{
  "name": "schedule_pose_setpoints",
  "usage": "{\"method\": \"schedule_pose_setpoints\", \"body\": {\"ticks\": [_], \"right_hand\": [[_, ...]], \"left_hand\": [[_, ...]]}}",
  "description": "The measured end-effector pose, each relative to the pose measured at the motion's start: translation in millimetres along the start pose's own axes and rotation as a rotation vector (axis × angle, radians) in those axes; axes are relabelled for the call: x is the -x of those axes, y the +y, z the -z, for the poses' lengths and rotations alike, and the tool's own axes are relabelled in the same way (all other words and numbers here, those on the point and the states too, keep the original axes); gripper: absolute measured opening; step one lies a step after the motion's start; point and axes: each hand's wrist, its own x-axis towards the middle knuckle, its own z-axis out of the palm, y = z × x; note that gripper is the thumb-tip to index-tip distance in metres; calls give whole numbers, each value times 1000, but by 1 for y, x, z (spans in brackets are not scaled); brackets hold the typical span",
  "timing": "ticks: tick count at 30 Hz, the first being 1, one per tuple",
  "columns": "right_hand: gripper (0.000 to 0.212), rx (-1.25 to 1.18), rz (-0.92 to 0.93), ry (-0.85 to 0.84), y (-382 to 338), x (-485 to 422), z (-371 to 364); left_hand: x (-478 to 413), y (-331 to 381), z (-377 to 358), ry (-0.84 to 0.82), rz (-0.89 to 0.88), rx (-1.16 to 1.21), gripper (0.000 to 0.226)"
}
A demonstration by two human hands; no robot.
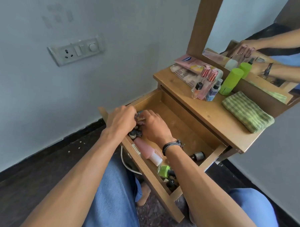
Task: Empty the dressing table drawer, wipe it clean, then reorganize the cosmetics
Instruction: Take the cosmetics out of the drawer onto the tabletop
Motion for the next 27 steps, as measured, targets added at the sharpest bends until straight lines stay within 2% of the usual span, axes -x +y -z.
{"method": "schedule_pose_setpoints", "body": {"ticks": [3, 9, 13, 17, 22, 25, 27], "right_hand": [[38, -21, -17, 25, 4, 0, -1], [55, -27, -103, -50, 8, -4, 1], [33, -4, -173, -60, 8, -10, -3], [29, -6, -219, -83, 11, -13, -5], [24, -23, -199, -11, 20, -9, -9], [14, -31, -168, 31, 25, 0, -3], [13, -33, -158, 53, 28, 7, 3]], "left_hand": [[-5, 8, 1, -38, -13, -64, 22], [-15, 18, 8, -73, -49, -114, 17], [-16, 27, 12, -104, -115, -231, 20], [-19, 29, 12, -135, -144, -255, 19], [-18, 28, -6, -129, -137, -147, 29], [-19, 29, -12, -188, -119, -88, 37], [-22, 29, -13, -236, -125, -41, 34]]}}
